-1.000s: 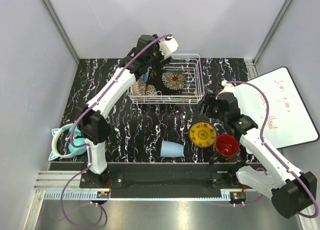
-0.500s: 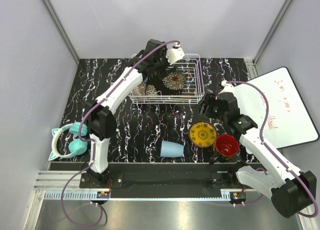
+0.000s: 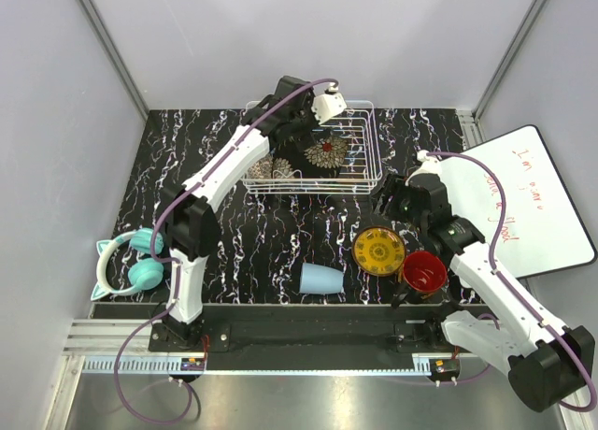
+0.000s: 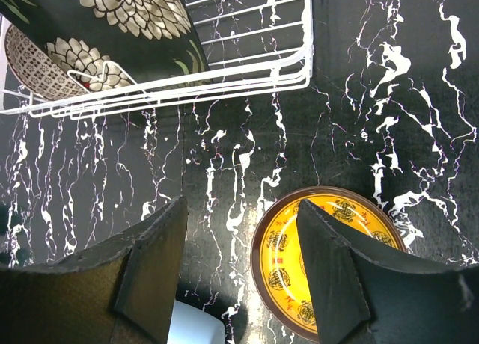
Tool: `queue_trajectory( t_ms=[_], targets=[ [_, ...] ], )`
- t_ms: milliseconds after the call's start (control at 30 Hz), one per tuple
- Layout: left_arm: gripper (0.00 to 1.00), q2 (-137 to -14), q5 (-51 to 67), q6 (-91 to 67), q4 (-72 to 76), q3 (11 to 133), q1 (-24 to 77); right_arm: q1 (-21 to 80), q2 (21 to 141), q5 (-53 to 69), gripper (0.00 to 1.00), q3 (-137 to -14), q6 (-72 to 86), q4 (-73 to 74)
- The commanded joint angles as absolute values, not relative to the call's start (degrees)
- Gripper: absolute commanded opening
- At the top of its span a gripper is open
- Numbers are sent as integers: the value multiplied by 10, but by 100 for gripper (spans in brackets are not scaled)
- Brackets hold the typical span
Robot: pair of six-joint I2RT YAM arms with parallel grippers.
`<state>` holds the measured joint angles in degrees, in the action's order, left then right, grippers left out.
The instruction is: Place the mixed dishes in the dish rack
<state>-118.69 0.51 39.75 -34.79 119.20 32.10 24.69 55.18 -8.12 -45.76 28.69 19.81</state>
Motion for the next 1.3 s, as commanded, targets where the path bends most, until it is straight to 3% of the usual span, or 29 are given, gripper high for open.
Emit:
queue_trajectory(
  t_ms=[0, 633, 733, 833, 867, 1000, 1267],
  targets=[
    [99, -1158, 39, 388, -324, 1223, 316, 243, 541, -97, 69, -460, 294, 195],
    [88, -1172, 152, 439, -482, 1225, 284, 243, 540, -104, 65, -470, 292, 201],
    [80, -1168, 155, 440, -494, 1220, 276, 242, 537, -104, 64, -470, 293, 200],
    [66, -1168, 155, 436, -503, 1220, 269, 242, 536, -106, 63, -470, 294, 200],
    [58, -1167, 155, 437, -504, 1219, 268, 242, 535, -107, 63, -470, 294, 200],
    [45, -1171, 148, 434, -507, 1217, 265, 242, 534, -108, 63, -470, 294, 202],
    [43, -1171, 134, 435, -508, 1197, 259, 242, 530, -114, 64, -466, 294, 205]
  ],
)
